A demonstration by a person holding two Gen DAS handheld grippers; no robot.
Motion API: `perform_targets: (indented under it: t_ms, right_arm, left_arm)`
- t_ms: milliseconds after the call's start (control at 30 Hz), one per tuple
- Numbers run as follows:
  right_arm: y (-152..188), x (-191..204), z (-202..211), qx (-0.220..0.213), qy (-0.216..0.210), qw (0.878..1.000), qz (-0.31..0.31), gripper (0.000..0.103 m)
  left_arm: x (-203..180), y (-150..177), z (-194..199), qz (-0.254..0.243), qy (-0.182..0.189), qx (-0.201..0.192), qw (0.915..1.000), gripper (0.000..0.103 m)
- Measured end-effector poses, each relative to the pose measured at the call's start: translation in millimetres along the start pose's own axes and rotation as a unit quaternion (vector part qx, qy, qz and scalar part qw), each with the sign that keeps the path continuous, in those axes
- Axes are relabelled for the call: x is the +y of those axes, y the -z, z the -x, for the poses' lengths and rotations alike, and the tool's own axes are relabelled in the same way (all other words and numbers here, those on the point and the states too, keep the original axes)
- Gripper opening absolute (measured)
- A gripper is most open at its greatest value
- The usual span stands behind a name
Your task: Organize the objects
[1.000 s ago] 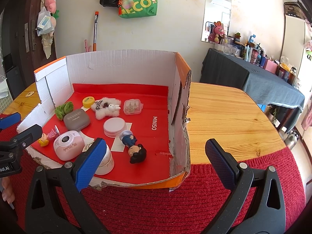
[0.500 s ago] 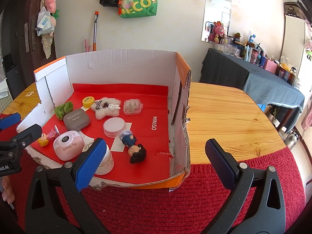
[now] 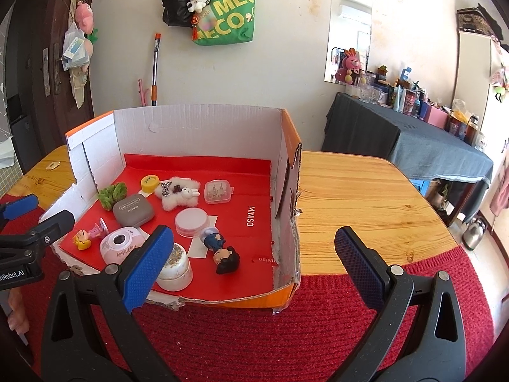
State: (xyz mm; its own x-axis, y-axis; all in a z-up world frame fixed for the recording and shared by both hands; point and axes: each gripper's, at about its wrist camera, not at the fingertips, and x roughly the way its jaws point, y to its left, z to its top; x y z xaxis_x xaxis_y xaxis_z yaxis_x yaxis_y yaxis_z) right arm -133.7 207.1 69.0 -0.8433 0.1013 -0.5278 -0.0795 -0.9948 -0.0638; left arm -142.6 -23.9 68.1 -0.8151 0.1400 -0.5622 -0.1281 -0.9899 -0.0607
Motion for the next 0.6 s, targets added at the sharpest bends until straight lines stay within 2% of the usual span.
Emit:
perform_targets:
  t_ms: [167, 267, 433, 600]
  right_arm:
    - [7, -3, 16, 0.046, -0.027, 0.998, -0.021, 0.103]
    - [22, 0, 25, 0.077, -0.035, 0.996, -0.025, 0.103]
    - [49, 6, 19, 0.137, -0.032, 0.989, -0.038, 0.103]
    - [66, 9, 10, 0.164, -0.015, 0.986, -0.031, 0.103]
  left_arm:
    - [-3, 10, 18, 0.001, 0.010, 0.027, 0.9996, 0.103]
    - [-2, 24, 25, 0.020, 0.010, 0.059, 0.9980, 0.103]
    - [-7, 47, 22, 0.032, 0.009, 0.118, 0.9924, 0.103]
    - [-13, 61, 17, 0.023, 0.000, 0.145, 0.9891, 0.103]
